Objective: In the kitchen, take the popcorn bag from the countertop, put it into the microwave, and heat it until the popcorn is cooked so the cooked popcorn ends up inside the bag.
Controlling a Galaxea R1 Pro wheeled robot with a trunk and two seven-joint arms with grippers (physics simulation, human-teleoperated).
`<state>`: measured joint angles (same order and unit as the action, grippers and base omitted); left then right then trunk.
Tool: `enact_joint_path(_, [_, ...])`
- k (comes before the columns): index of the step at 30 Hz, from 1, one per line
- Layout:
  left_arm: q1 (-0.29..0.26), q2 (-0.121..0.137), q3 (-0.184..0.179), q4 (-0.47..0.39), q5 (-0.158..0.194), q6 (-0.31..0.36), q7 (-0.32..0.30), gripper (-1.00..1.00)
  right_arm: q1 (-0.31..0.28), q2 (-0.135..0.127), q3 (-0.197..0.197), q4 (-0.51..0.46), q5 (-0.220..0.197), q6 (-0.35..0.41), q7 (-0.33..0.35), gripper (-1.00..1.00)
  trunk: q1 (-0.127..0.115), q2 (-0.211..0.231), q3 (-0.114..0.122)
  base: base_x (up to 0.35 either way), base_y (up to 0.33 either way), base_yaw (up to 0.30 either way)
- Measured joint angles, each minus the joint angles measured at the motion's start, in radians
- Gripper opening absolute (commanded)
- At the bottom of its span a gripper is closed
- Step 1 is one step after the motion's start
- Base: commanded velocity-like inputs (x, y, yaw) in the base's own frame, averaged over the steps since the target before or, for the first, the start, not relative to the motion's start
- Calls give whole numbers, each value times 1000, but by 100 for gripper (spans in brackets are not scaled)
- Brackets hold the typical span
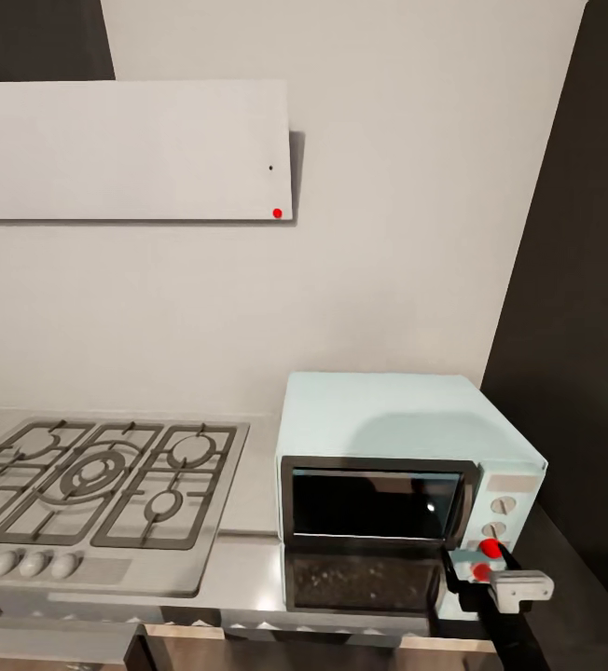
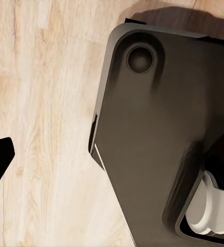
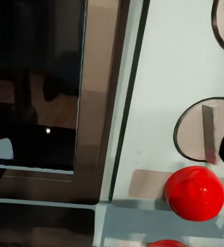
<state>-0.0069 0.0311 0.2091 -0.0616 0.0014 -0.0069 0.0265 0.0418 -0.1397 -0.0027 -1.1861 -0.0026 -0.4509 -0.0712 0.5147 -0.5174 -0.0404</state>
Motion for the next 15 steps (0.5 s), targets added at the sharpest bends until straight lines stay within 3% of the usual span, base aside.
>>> enact_joint_path(15, [1, 1, -1, 0, 0, 0, 0, 100, 0, -9, 0, -27, 0, -51, 0, 100, 0, 0, 0, 0, 0, 0])
